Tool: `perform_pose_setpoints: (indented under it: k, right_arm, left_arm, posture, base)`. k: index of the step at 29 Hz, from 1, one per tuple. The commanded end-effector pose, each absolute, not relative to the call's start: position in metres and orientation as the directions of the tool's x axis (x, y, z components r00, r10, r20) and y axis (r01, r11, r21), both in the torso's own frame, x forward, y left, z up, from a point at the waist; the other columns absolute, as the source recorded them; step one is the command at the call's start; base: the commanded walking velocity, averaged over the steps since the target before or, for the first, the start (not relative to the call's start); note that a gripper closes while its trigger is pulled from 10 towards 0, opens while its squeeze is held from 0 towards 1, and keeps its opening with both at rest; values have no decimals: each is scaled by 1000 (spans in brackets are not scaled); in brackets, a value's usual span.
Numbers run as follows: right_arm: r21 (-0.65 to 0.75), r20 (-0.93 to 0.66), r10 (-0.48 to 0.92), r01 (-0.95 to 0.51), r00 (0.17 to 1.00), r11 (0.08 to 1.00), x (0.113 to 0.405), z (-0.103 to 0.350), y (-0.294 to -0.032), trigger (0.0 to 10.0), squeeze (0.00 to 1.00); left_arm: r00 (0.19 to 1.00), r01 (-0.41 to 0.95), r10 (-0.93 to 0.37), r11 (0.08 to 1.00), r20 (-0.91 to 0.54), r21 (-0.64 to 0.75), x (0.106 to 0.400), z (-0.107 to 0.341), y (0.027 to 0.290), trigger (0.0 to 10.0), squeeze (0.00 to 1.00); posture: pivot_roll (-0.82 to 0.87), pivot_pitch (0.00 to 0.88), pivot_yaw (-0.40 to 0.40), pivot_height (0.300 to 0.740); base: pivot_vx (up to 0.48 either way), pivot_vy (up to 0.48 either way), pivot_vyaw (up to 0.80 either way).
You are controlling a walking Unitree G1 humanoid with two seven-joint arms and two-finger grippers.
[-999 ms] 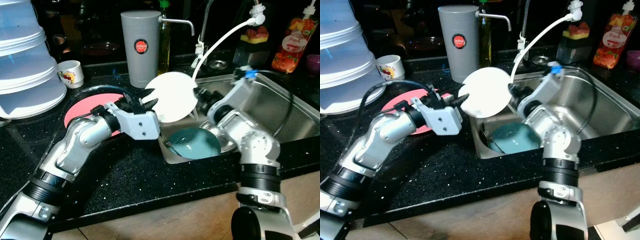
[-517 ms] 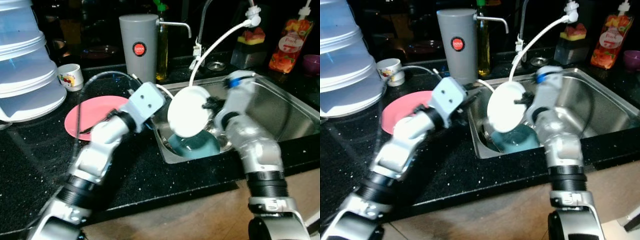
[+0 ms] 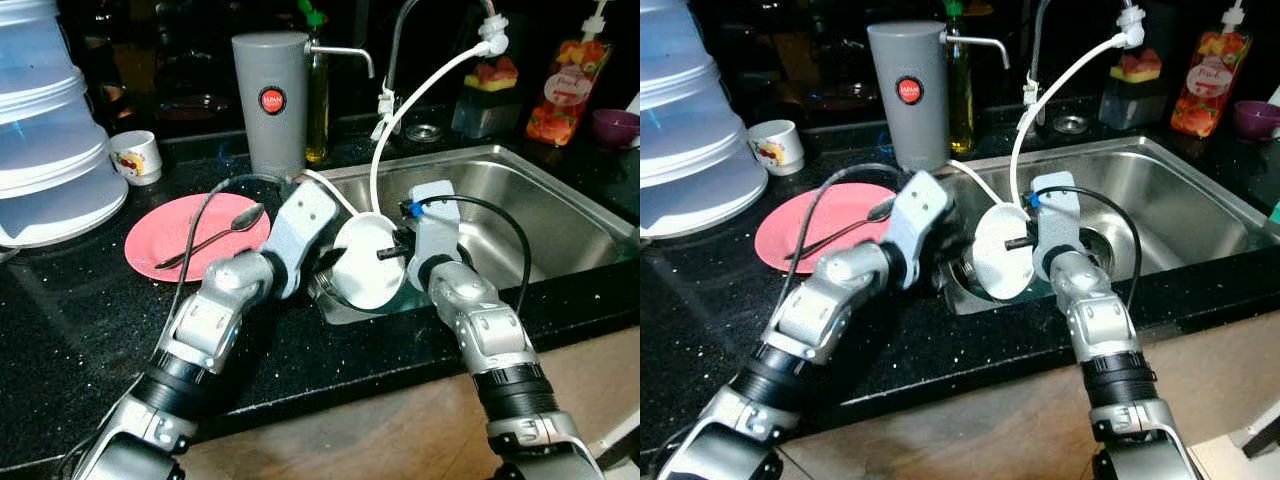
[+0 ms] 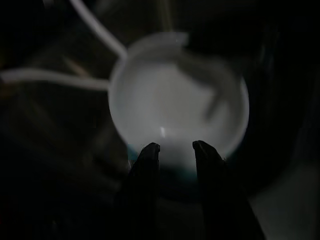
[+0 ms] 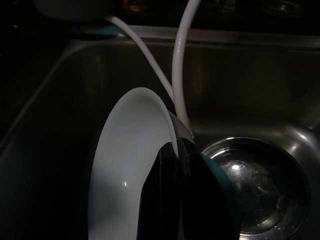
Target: Kitchen organization
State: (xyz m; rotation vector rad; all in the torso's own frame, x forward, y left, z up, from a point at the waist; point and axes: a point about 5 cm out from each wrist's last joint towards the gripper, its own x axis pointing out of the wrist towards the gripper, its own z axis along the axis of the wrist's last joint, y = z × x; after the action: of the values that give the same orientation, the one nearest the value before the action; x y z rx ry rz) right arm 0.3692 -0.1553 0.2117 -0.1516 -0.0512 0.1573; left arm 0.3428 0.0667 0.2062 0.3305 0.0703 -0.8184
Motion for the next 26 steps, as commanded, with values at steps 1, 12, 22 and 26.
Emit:
perform_pose_setpoints:
  k: [1,12,22,26]
  right_arm:
    - [-179,52,173,-162,983,970,370,211,-151,10000,0]
    - [-167,61,181,-169,982,971,371,212,-149,10000,1000]
    - [-151,110,134,-117,985,982,373,220,-153,10000,0]
    - [-111,128,140,-126,982,986,373,226,-152,10000,0]
  left_arm:
    - [673,739,-691,628,-263,244,342,197,71,10000,0]
    - [688,725,-680,640,-252,253,343,203,71,10000,0]
    - [853,474,-521,790,18,390,358,255,96,10000,0]
    - [944,282,-329,838,20,467,363,271,144,10000,1000]
  posture:
    - [27,38,72,740]
    - [32,35,71,740]
    - [34,33,71,740]
    - [39,35,70,740]
  base:
    - [0,0,0]
    - [0,0,0]
    - [0,0,0]
    - [0,0,0]
